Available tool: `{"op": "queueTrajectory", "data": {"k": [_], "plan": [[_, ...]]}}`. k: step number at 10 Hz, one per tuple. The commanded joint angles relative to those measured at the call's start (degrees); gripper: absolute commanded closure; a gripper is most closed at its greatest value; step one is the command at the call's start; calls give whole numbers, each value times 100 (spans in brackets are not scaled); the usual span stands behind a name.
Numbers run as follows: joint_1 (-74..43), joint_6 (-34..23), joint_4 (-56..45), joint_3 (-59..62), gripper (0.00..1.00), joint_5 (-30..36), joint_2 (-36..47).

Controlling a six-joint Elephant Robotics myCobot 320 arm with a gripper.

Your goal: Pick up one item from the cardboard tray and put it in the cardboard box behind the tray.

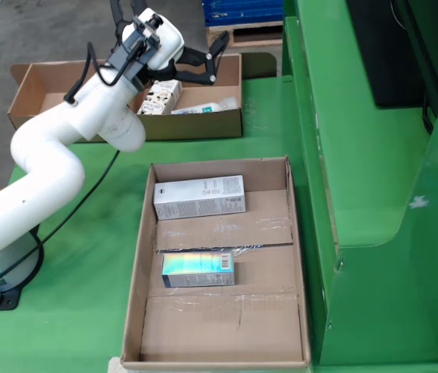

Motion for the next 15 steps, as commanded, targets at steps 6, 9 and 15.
{"op": "queueTrajectory", "data": {"k": [6, 9, 15], "plan": [[-2352, 2144, -4760, 7192, 0, -787, -2231], [-2694, 2816, -6283, 9077, 0, -895, -2674], [-3151, 3550, -8564, 11097, 0, -1257, -2599]]}}
